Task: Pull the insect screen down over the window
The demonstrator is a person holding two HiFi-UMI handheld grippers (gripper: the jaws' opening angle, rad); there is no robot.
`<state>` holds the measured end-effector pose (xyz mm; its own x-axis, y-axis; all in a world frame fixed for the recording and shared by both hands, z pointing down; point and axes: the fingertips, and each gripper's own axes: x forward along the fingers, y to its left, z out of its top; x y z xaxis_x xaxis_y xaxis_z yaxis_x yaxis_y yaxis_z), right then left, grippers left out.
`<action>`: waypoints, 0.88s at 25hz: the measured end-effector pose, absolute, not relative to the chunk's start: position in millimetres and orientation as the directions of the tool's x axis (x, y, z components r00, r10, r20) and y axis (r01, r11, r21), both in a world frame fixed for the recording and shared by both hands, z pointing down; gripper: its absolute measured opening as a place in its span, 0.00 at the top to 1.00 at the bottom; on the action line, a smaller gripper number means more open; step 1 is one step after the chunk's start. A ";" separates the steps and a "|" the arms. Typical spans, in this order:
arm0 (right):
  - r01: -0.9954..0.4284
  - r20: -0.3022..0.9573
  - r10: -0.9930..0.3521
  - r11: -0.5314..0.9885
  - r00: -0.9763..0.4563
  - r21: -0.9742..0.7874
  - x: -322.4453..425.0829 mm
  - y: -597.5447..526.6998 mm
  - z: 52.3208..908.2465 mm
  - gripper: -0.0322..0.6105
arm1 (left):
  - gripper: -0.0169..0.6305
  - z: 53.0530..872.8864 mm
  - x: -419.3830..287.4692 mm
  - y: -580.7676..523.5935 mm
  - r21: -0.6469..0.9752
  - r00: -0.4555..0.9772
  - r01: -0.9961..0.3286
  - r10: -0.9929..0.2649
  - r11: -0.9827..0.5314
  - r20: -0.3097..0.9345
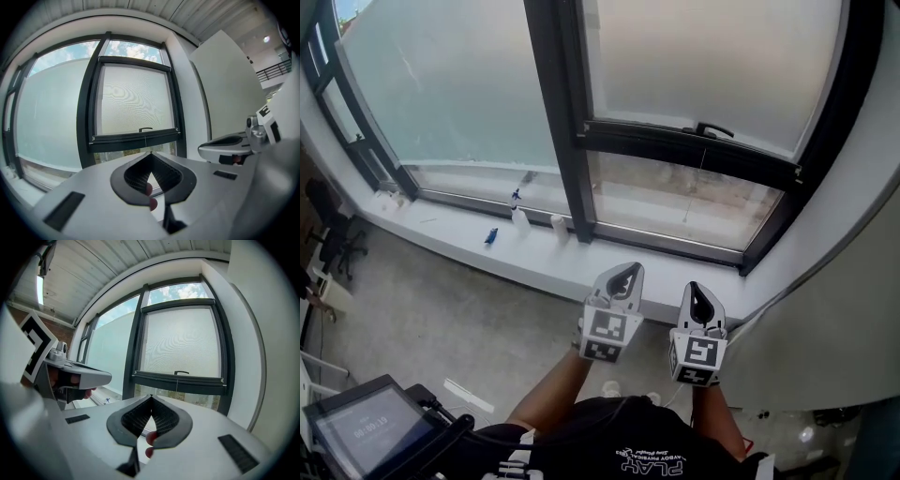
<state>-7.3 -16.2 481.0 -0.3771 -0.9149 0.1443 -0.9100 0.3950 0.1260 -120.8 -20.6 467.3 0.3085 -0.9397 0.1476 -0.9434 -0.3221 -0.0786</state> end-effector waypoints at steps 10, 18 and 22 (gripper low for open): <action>-0.935 0.128 -0.941 0.328 -0.312 0.137 5.7 -12.1 486.0 0.94 | 0.97 475.0 -125.4 -18.7 -0.078 0.304 -0.945 -0.942 -0.317 0.141; -0.935 0.094 -0.947 0.320 -0.308 0.152 8.8 -5.4 470.7 0.95 | 0.97 473.6 -120.3 -10.4 -0.159 0.282 -0.939 -0.948 -0.304 0.145; -0.920 0.076 -0.938 0.346 -0.338 0.186 8.8 -7.5 478.7 0.95 | 0.97 477.6 -119.9 -10.8 -0.183 0.282 -0.933 -0.946 -0.310 0.163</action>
<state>8.8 -7.5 478.7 -0.3377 -0.9382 0.0762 -0.9197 0.3461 0.1855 -119.9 -10.8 477.6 0.2816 -0.9455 0.1632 -0.9331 -0.3096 -0.1832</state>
